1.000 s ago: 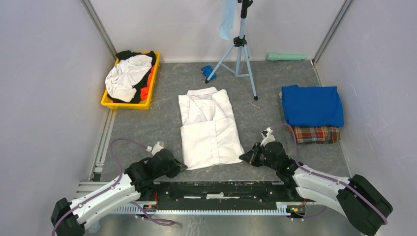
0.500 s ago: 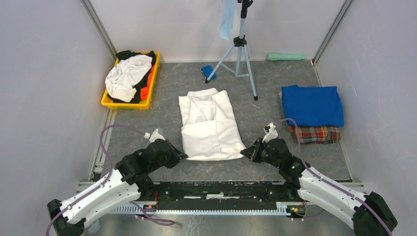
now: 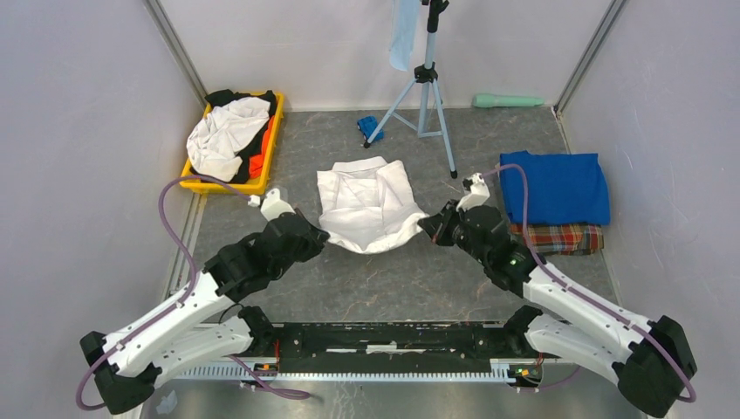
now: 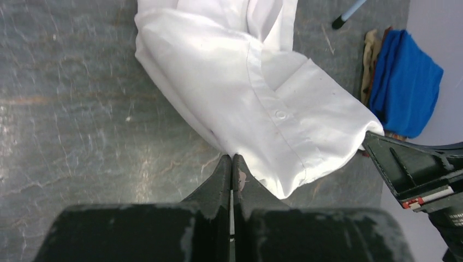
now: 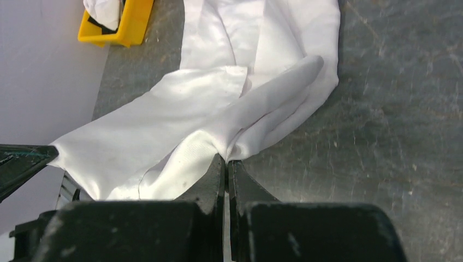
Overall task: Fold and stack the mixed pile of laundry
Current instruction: Fold the shirt.
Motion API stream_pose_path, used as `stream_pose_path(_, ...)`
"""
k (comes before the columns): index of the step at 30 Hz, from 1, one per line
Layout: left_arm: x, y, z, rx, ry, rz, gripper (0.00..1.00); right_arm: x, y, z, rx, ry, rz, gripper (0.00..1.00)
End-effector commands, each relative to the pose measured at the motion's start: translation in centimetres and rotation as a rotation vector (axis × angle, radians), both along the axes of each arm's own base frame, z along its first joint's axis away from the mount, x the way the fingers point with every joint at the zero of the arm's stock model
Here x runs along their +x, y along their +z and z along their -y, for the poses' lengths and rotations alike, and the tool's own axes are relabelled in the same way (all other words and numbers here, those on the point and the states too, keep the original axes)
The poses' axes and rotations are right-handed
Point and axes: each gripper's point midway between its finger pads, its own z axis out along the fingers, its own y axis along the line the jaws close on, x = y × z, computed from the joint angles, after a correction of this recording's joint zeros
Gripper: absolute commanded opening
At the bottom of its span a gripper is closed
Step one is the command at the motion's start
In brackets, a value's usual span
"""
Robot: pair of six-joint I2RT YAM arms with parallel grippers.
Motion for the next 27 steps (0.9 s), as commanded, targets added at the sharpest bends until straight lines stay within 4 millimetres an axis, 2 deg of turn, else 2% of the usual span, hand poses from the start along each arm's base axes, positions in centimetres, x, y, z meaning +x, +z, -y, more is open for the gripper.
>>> stream_pose_path(1, 2.8, 3.6, -1.4, 0.115, 0.065, 0.128, 0.02, 3.7, 4.8, -0.2, -0.032, -0.071, 0.131, 0.00)
stream_pose_path(6, 5.8, 4.5, -2.3, 0.157, 0.119, 0.141, 0.02, 7.1, 6.0, -0.3, -0.068, -0.116, 0.146, 0.00)
stream_pose_path(12, 10.4, 3.7, -3.6, 0.119, 0.148, 0.097, 0.02, 11.1, 6.8, -0.9, -0.099, -0.152, 0.148, 0.00)
stream_pose_path(18, 14.5, 2.5, -3.5, 0.090, 0.135, 0.059, 0.02, 15.0, 6.7, -2.0, -0.132, -0.178, 0.142, 0.00)
stream_pose_path(21, 16.1, 2.5, -3.9, 0.103, 0.150, 0.067, 0.02, 16.8, 6.4, -2.2, -0.165, -0.205, 0.147, 0.00)
stream_pose_path(27, 20.0, 1.3, -5.2, 0.114, 0.173, 0.031, 0.02, 20.3, 6.1, -3.4, -0.188, -0.213, 0.151, 0.00)
